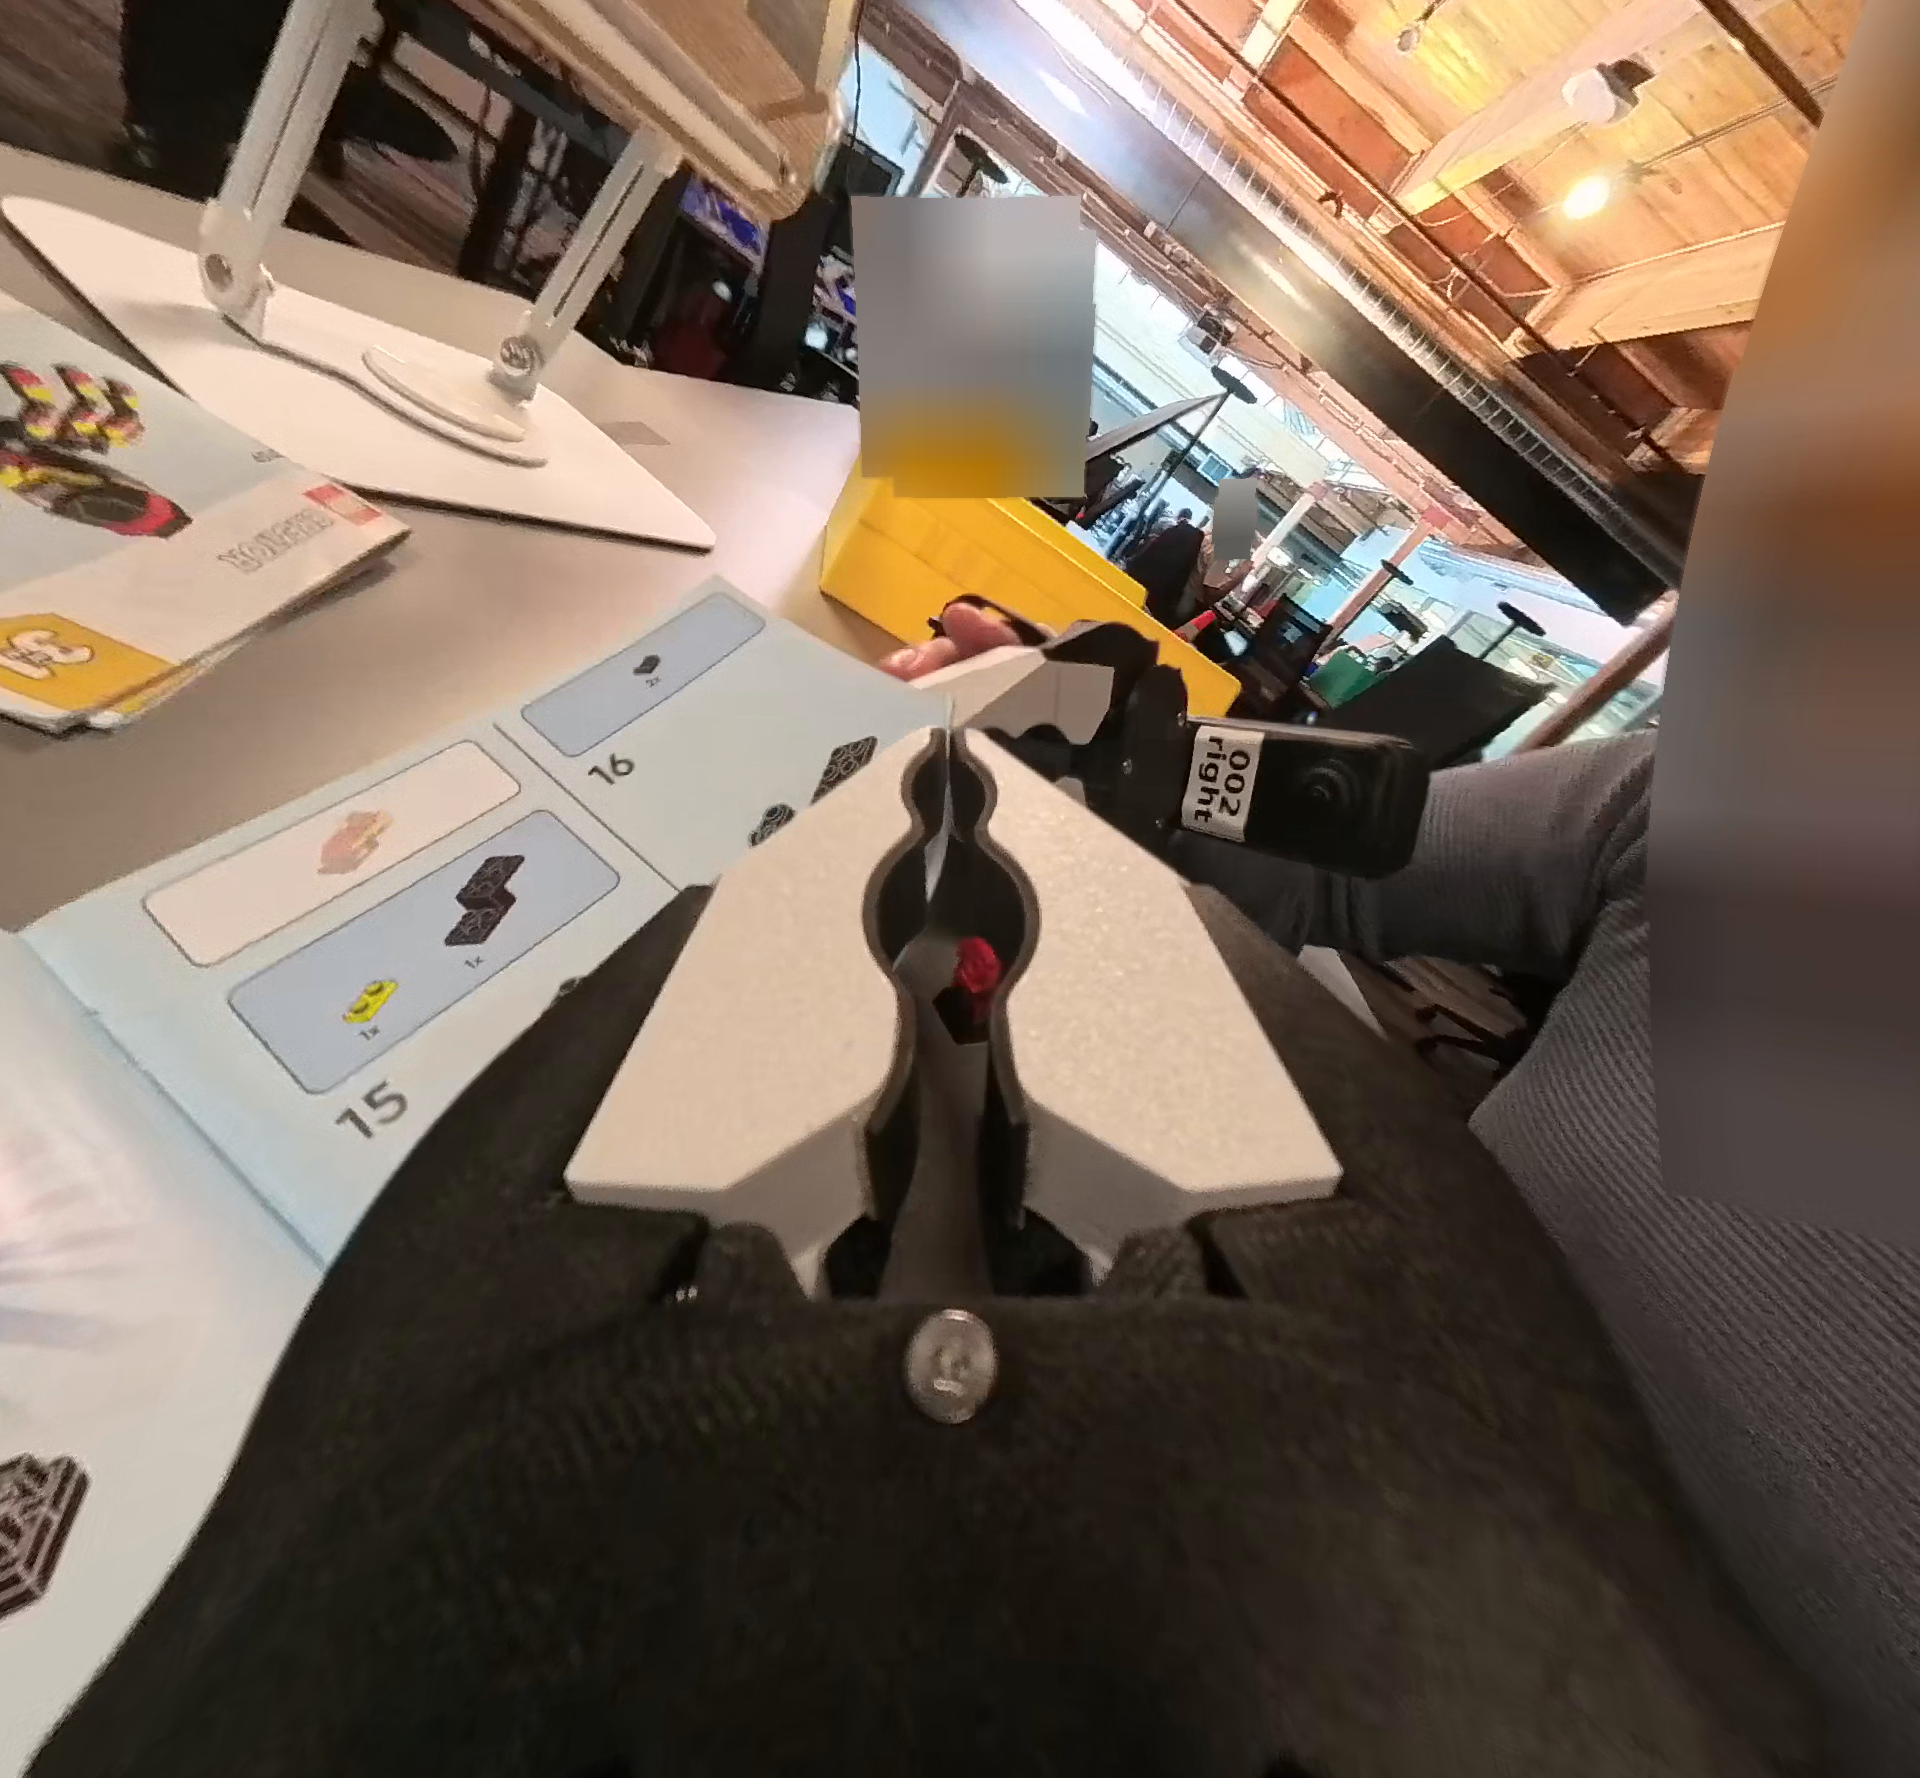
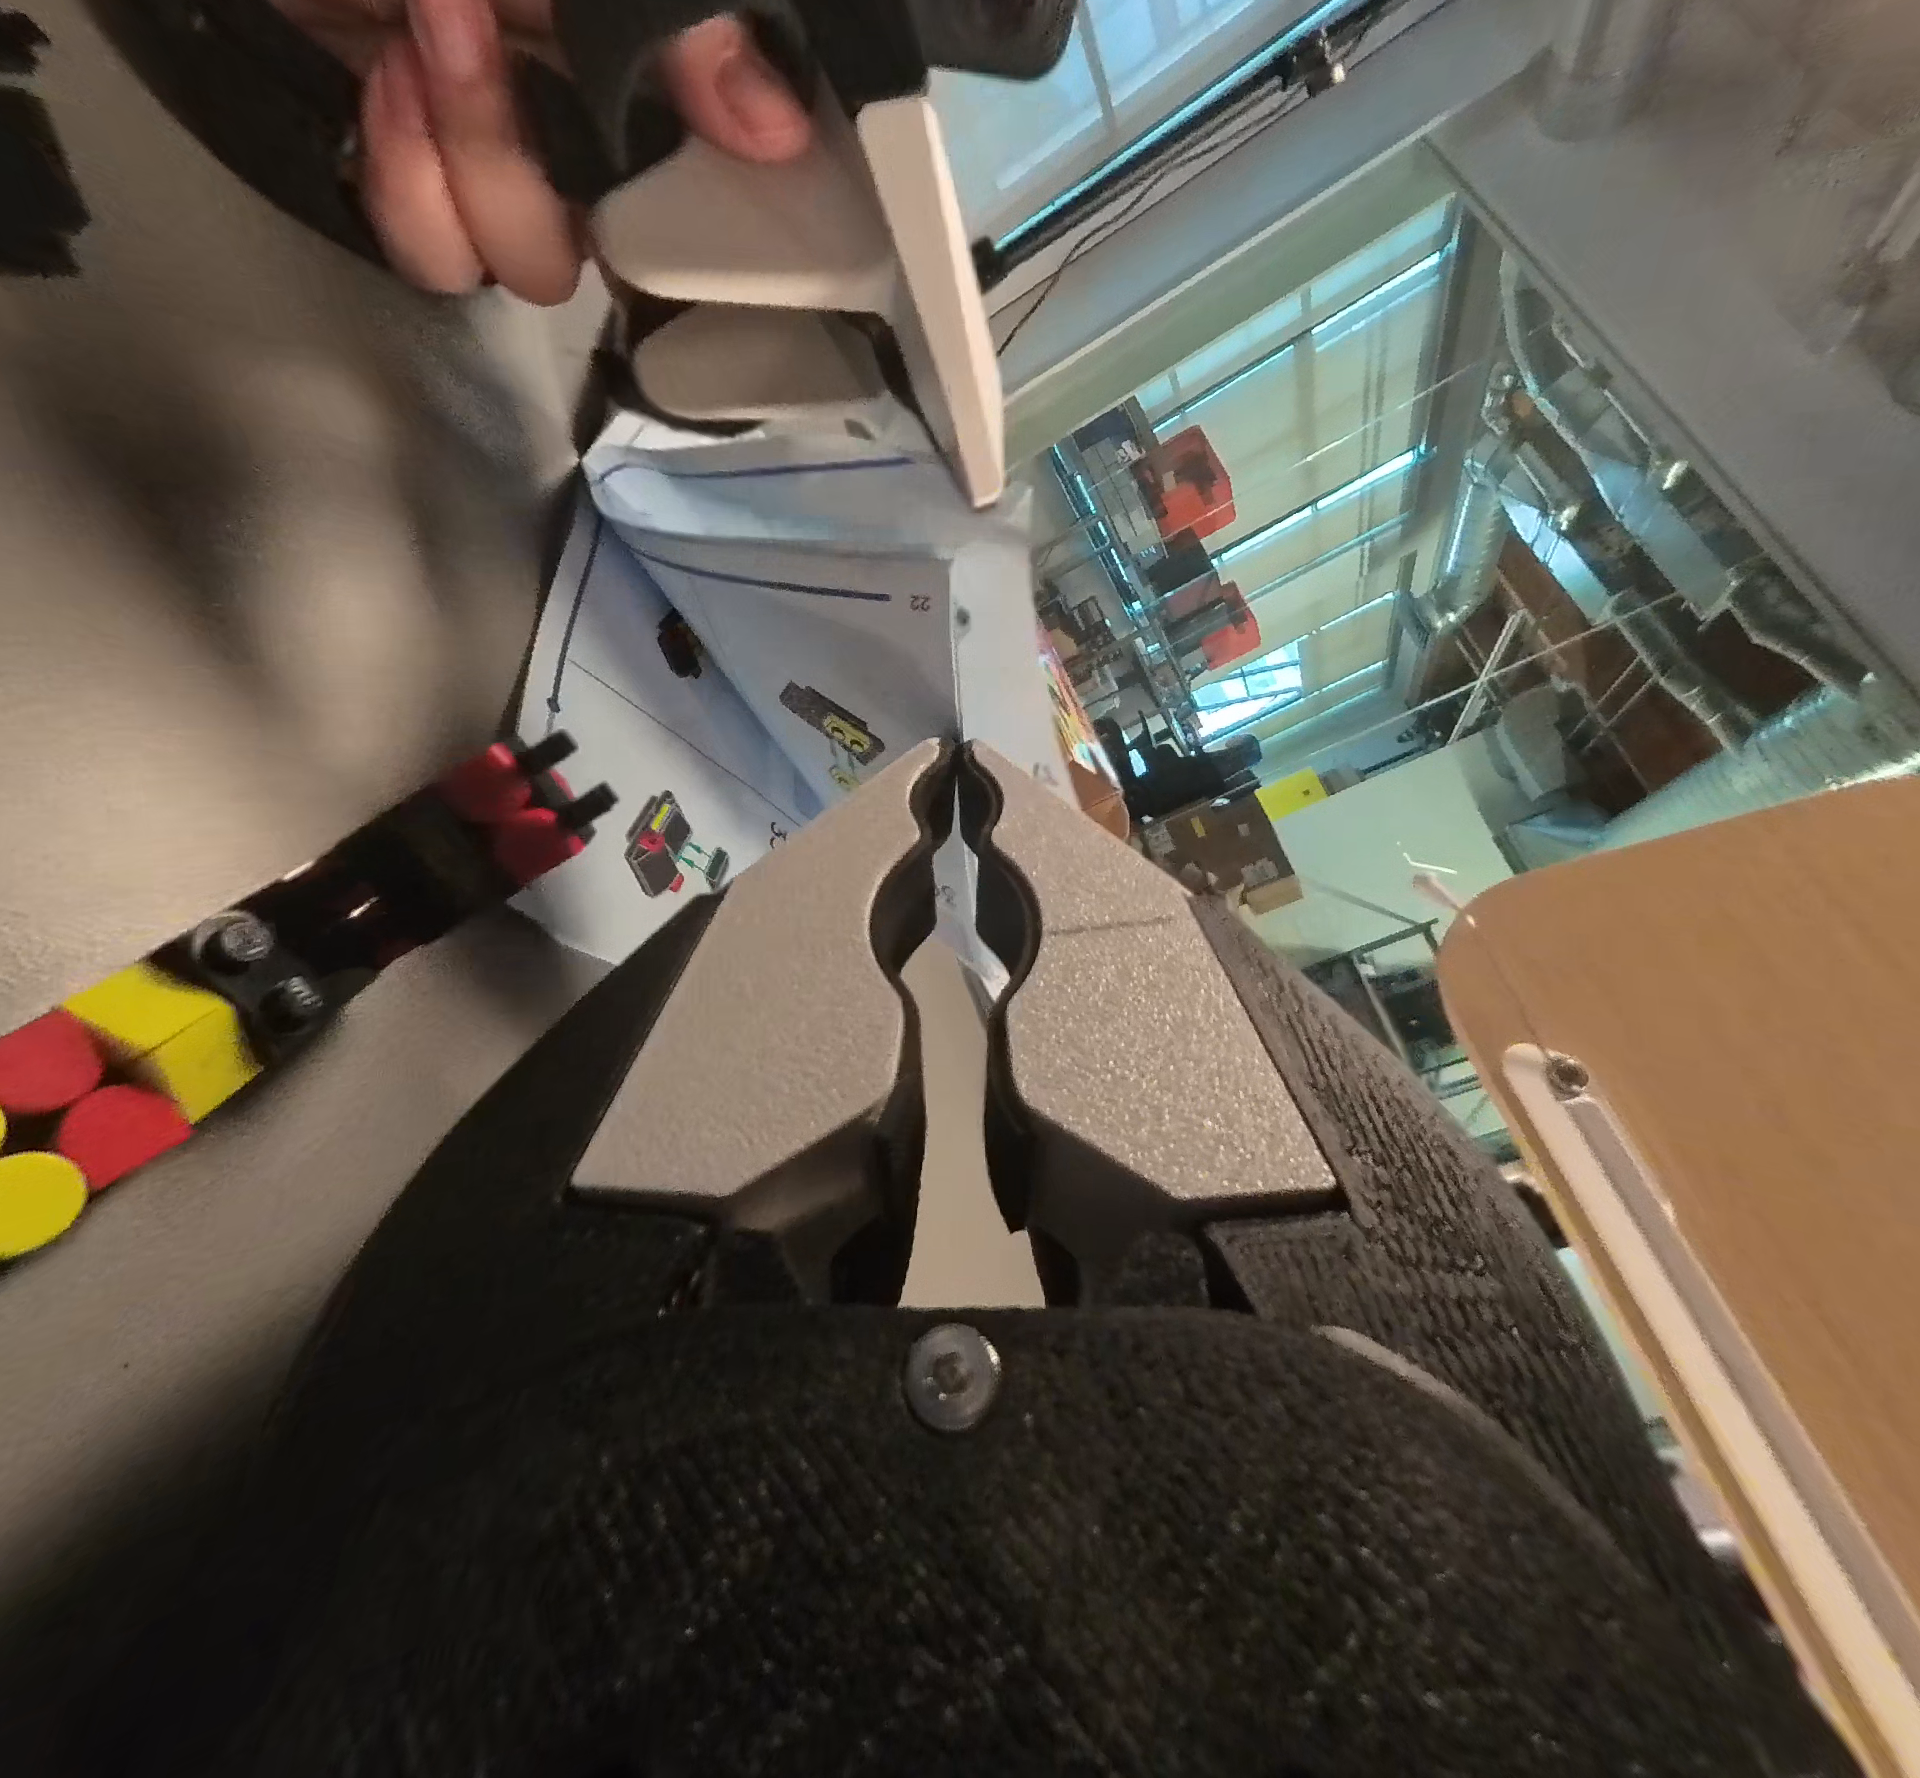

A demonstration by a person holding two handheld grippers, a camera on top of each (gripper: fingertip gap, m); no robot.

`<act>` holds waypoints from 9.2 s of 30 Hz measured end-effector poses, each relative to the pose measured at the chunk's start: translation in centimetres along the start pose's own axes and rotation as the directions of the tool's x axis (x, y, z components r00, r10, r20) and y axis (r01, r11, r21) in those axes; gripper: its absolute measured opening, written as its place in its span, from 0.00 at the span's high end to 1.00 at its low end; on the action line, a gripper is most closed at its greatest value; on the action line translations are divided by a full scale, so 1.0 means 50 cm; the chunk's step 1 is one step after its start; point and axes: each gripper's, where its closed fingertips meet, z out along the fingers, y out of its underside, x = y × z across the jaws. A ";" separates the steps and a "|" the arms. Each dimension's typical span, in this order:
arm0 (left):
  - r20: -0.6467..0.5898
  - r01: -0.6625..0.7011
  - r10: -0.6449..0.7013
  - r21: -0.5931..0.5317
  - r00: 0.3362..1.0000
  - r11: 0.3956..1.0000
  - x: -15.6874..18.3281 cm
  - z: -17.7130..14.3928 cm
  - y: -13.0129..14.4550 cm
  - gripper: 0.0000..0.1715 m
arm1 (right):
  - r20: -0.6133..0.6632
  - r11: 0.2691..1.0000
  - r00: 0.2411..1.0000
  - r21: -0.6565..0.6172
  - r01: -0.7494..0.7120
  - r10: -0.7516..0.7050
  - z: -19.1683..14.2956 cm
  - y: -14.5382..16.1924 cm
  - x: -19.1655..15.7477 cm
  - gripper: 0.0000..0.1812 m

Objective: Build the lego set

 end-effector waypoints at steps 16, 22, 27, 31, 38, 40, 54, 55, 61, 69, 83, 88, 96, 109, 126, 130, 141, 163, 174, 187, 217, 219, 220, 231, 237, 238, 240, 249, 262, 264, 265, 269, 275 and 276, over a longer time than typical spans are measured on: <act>0.876 -0.809 0.394 -0.007 0.278 0.587 0.026 -0.208 -0.151 0.71 | 0.126 0.975 0.967 -0.002 0.222 -0.220 -0.010 0.027 -0.057 1.00; 0.330 -0.692 0.743 -0.279 0.582 0.666 0.016 -0.022 0.022 0.83 | 0.142 0.976 0.966 0.003 0.216 -0.214 -0.010 0.029 -0.061 1.00; 0.193 -0.610 0.725 -0.426 0.661 0.668 -0.014 0.008 0.082 0.84 | 0.146 0.977 0.966 0.004 0.214 -0.212 -0.010 0.029 -0.062 1.00; 0.160 -0.597 0.732 -0.476 0.663 0.645 -0.021 0.009 0.100 0.89 | 0.148 0.977 0.966 0.005 0.214 -0.213 -0.010 0.029 -0.062 1.00; 0.164 -0.575 0.722 -0.498 0.672 0.649 -0.029 0.011 0.105 0.90 | 0.153 0.974 0.963 0.009 0.225 -0.223 -0.010 0.027 -0.066 1.00; 0.156 -0.568 0.720 -0.511 0.676 0.645 -0.031 0.014 0.111 0.89 | 0.155 0.974 0.962 0.010 0.227 -0.226 -0.010 0.026 -0.067 1.00; 0.231 -0.367 0.442 -0.306 0.867 0.879 -0.011 -0.002 0.064 1.00 | 0.157 0.974 0.961 0.018 0.226 -0.226 -0.011 0.024 -0.067 1.00; 0.231 -0.336 0.407 -0.293 0.884 0.895 -0.012 -0.004 0.062 1.00 | 0.158 0.973 0.961 0.019 0.228 -0.228 -0.011 0.024 -0.068 1.00; 0.221 -0.198 0.243 -0.208 0.944 0.958 -0.015 -0.012 0.050 1.00 | 0.162 0.973 0.960 0.020 0.231 -0.231 -0.012 0.024 -0.069 1.00; 0.197 -0.130 0.163 -0.172 0.967 0.976 -0.012 -0.014 0.048 1.00 | 0.134 0.990 0.982 0.057 0.127 -0.133 -0.013 0.006 -0.051 0.94; 0.175 -0.148 0.187 -0.214 0.967 0.966 -0.003 -0.002 0.064 1.00 | 0.167 0.991 0.976 0.028 0.134 -0.137 -0.007 0.013 -0.066 0.97; 0.185 -0.126 0.161 -0.185 0.970 0.975 -0.007 -0.005 0.057 1.00 | 0.174 0.989 0.974 0.032 0.143 -0.146 -0.008 0.013 -0.070 1.00; 0.212 -0.090 0.115 -0.124 0.970 0.988 -0.017 -0.013 0.040 1.00 | 0.191 0.989 0.970 0.033 0.146 -0.150 -0.008 0.013 -0.076 1.00; 0.254 -0.089 0.081 0.021 0.964 0.996 -0.034 -0.032 -0.005 1.00 | 0.046 0.996 0.995 -0.033 -0.086 0.087 -0.006 0.041 0.001 0.96; 0.166 -0.215 0.195 0.107 0.967 0.971 -0.067 0.019 -0.072 1.00 | -0.134 0.831 0.823 0.009 -0.556 0.552 -0.023 0.052 0.103 0.94; 0.099 -0.135 0.119 0.178 0.988 0.975 -0.064 0.003 -0.084 1.00 | 0.030 0.688 0.688 -0.007 -0.725 0.725 -0.001 0.024 0.076 0.89; 0.096 -0.139 0.131 0.070 0.987 0.988 -0.063 0.023 -0.056 1.00 | 0.140 0.424 0.407 -0.130 -0.896 0.903 0.051 0.016 0.040 0.72; 0.113 -0.045 0.036 0.084 0.993 0.995 -0.075 0.012 -0.052 1.00 | -0.053 0.382 0.403 -0.224 -0.896 0.914 0.059 0.049 0.022 0.87; 0.128 -0.023 0.009 0.106 0.992 0.994 -0.081 0.007 -0.056 1.00 | -0.106 0.332 0.366 -0.247 -0.910 0.925 0.059 0.069 0.022 1.00; 0.131 -0.104 0.091 0.094 0.987 0.990 -0.061 0.008 -0.050 1.00 | 0.034 0.395 0.396 -0.200 -0.897 0.918 0.061 0.025 0.019 0.81; 0.061 -0.021 0.014 0.114 0.998 0.993 -0.056 0.003 -0.051 1.00 | 0.018 0.466 0.467 -0.104 -0.879 0.884 0.053 0.011 0.042 1.00; 0.040 -0.020 0.016 0.105 0.999 0.994 -0.051 0.004 -0.049 1.00 | 0.024 0.436 0.436 -0.100 -0.894 0.900 0.053 0.012 0.044 0.97; 0.031 -0.020 0.017 0.100 0.999 0.995 -0.048 0.005 -0.047 1.00 | 0.044 0.385 0.382 -0.101 -0.918 0.923 0.054 0.010 0.042 0.94; 0.014 -0.019 0.018 0.075 1.000 0.997 -0.043 0.009 -0.041 1.00 | 0.224 -0.286 -0.301 -0.099 -0.953 0.927 0.080 0.024 0.069 0.81; 0.027 -0.023 0.022 0.059 0.999 0.998 -0.045 0.012 -0.037 1.00 | 0.240 -0.311 -0.329 -0.110 -0.944 0.914 0.081 0.025 0.070 0.80; 0.029 -0.024 0.022 0.053 0.999 0.998 -0.045 0.013 -0.035 1.00 | 0.243 -0.309 -0.328 -0.113 -0.944 0.913 0.080 0.023 0.069 0.80; 0.032 -0.024 0.023 0.039 0.999 0.999 -0.045 0.016 -0.031 1.00 | 0.244 -0.304 -0.324 -0.118 -0.945 0.914 0.081 0.022 0.067 0.80; 0.036 -0.003 0.002 0.020 0.999 1.000 -0.048 0.019 -0.025 1.00 | 0.224 -0.266 -0.283 -0.104 -0.958 0.932 0.076 0.021 0.064 0.93; 0.045 0.018 -0.018 0.015 0.999 1.000 -0.050 0.008 -0.024 1.00 | 0.171 -0.221 -0.236 -0.101 -0.970 0.957 0.070 0.029 0.057 1.00; 0.049 0.002 -0.003 0.011 0.999 1.000 -0.045 0.004 -0.022 1.00 | 0.164 -0.219 -0.234 -0.103 -0.970 0.958 0.068 0.031 0.056 1.00; 0.046 0.000 0.000 0.008 0.999 1.000 -0.042 0.002 -0.020 1.00 | 0.161 -0.218 -0.232 -0.103 -0.971 0.959 0.068 0.032 0.055 1.00; 0.068 -0.007 0.005 0.031 0.998 1.000 -0.035 -0.020 -0.022 1.00 | 0.133 -0.198 -0.211 -0.103 -0.975 0.968 0.063 0.037 0.052 1.00; 0.243 -0.055 0.011 0.174 0.970 0.983 -0.038 -0.104 -0.043 1.00 | 0.013 -0.138 -0.141 -0.119 -0.983 0.990 0.037 0.063 0.039 1.00; 0.281 -0.065 0.003 0.212 0.960 0.975 -0.038 -0.126 -0.047 1.00 | -0.014 -0.127 -0.126 -0.120 -0.985 0.992 0.031 0.071 0.038 1.00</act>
